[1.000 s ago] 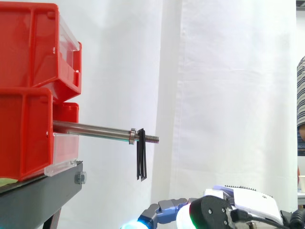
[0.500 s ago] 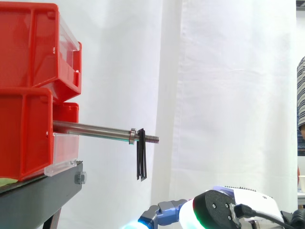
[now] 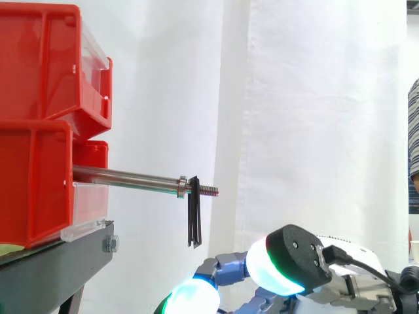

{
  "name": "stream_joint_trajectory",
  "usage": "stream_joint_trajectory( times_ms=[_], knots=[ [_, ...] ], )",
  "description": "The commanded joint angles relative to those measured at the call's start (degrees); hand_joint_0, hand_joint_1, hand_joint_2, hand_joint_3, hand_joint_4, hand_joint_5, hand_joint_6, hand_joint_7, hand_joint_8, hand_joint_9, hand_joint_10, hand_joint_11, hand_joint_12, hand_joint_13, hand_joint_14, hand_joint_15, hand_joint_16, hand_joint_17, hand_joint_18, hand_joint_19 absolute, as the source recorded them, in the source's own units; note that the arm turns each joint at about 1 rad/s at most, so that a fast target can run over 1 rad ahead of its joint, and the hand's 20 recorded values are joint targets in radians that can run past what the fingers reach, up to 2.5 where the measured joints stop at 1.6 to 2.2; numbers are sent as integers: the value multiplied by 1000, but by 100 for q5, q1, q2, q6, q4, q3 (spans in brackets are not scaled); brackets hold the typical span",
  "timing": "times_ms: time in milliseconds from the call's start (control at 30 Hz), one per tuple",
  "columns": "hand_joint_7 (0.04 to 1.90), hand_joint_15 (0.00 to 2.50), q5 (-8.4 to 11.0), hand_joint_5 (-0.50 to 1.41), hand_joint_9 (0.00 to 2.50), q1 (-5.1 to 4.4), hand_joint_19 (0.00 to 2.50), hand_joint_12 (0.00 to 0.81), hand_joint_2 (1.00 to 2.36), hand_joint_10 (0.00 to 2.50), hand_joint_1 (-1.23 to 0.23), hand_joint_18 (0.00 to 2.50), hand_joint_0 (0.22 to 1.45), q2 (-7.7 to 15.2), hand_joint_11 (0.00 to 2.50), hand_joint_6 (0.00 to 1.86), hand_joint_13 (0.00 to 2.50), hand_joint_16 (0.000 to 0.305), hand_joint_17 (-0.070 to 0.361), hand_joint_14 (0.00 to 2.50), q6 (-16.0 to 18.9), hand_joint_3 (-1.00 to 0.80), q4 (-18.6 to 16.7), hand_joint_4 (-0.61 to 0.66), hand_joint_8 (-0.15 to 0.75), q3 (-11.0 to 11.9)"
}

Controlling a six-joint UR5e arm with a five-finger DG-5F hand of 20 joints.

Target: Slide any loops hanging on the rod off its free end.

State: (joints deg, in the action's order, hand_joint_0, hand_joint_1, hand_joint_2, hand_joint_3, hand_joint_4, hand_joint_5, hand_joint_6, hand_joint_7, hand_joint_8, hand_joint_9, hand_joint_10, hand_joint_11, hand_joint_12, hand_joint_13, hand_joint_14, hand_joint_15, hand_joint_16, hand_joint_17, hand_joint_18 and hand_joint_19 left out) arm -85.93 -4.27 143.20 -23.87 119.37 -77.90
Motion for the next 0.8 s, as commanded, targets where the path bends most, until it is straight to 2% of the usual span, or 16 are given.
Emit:
stream_joint_trajectory(
  times_ms=[0, 100, 400, 533, 767],
  knots=[
    [1049, 100, 15, -89, 1094, -4, 317, 298, 1000, 9, -603, 555, 590, -20, 273, 503, 646, 42, 93, 4, -22, -490, -11, 247, 244, 3],
    [1086, 97, 15, -86, 1091, -4, 319, 300, 1002, 10, -619, 555, 592, -11, 276, 503, 643, 41, 93, 4, -22, -487, -11, 239, 247, 3],
    [1103, 103, -3, -89, 1064, -4, 308, 300, 1001, 10, -649, 556, 600, -11, 280, 503, 633, 41, 93, 4, -13, -487, 25, 244, 246, 372],
    [1061, 102, -3, -93, 1061, -4, 312, 301, 1001, 10, -652, 556, 600, -3, 283, 503, 629, 41, 93, 4, -30, -486, -2, 252, 244, 363],
    [1030, 98, 24, -97, 1057, -4, 312, 302, 1001, 9, -649, 554, 598, 24, 277, 503, 628, 41, 93, 3, -268, -488, 104, 257, 246, 363]
  ],
)
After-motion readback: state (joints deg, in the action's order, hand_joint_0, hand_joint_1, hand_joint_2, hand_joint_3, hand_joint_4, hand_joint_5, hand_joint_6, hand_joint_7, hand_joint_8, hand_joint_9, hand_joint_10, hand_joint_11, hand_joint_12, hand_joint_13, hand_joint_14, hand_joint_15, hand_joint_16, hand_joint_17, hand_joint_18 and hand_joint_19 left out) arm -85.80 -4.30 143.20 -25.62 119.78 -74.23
